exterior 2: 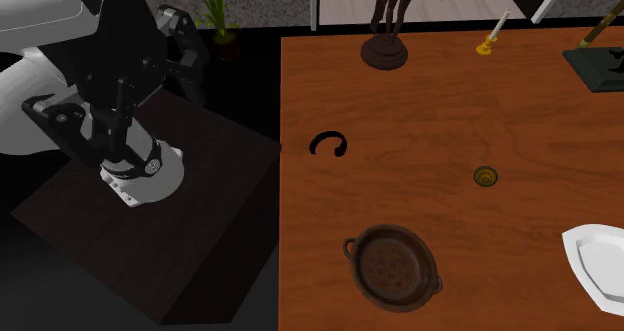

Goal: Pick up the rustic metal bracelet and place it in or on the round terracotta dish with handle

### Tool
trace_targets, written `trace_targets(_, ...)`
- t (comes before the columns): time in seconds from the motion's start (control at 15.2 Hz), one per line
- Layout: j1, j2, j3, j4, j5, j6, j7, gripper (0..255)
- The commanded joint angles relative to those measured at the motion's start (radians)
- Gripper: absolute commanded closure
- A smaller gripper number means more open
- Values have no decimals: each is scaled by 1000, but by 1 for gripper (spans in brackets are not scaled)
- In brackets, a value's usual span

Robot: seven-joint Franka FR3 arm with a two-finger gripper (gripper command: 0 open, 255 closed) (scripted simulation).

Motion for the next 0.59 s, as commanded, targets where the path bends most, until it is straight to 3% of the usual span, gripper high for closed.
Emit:
trace_targets(0.0, 0, 0, 0, 0, 0, 0, 0, 0)
trace_targets(0.53, 38, 9, 113, -195, 128, 211, 178, 0)
